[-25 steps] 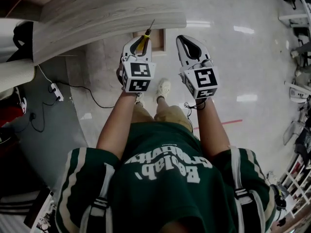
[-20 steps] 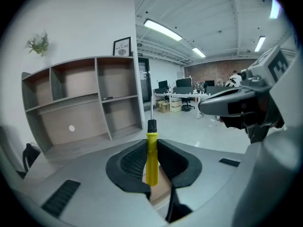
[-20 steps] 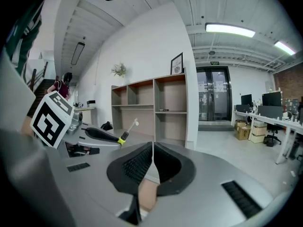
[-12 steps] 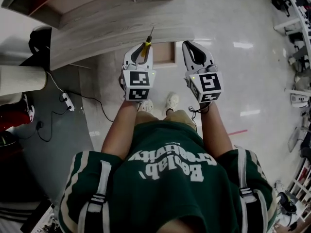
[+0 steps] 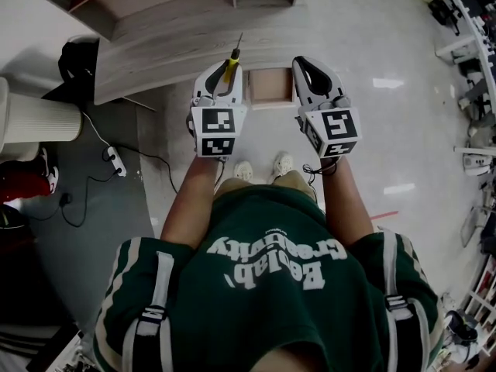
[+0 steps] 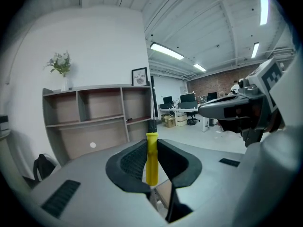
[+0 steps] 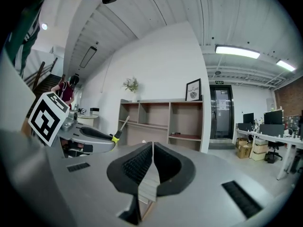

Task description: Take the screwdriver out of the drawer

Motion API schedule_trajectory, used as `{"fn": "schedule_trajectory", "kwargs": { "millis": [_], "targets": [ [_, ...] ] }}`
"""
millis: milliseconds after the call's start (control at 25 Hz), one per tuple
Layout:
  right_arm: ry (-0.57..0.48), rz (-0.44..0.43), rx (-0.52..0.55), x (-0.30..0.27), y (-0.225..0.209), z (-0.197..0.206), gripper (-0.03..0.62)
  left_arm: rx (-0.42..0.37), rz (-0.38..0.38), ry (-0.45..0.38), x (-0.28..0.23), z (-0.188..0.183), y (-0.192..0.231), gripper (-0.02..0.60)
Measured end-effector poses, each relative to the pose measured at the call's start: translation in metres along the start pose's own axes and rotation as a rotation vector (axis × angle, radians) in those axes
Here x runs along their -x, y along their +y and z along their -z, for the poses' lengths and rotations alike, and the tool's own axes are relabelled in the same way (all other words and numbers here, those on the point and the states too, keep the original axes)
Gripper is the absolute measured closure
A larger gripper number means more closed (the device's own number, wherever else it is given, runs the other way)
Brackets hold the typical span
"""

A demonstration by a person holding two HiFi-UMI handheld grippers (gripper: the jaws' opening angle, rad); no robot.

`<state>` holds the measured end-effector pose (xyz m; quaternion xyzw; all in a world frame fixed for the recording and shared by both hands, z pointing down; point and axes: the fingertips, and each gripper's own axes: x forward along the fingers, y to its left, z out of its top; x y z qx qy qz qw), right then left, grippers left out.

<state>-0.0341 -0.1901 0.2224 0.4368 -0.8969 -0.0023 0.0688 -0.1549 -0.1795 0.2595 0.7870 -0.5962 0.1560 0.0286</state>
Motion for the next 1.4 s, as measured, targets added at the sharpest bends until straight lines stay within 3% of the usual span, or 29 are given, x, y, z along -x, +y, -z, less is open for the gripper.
{"fn": "schedule_trajectory", "kwargs": {
  "millis": [640,1400],
  "targets": [
    [-0.008,0.027,0.056,-0.017,0.058,-0.013,0.557,0.009,-0.002,-0.061,0.038,0.0,0.05,0.499],
    [0.014,0.007,0.079,-0.017,0.071,-0.018,0.557,0.015,-0.019,-0.07,0.052,0.0,0.064,0.499]
  ]
}}
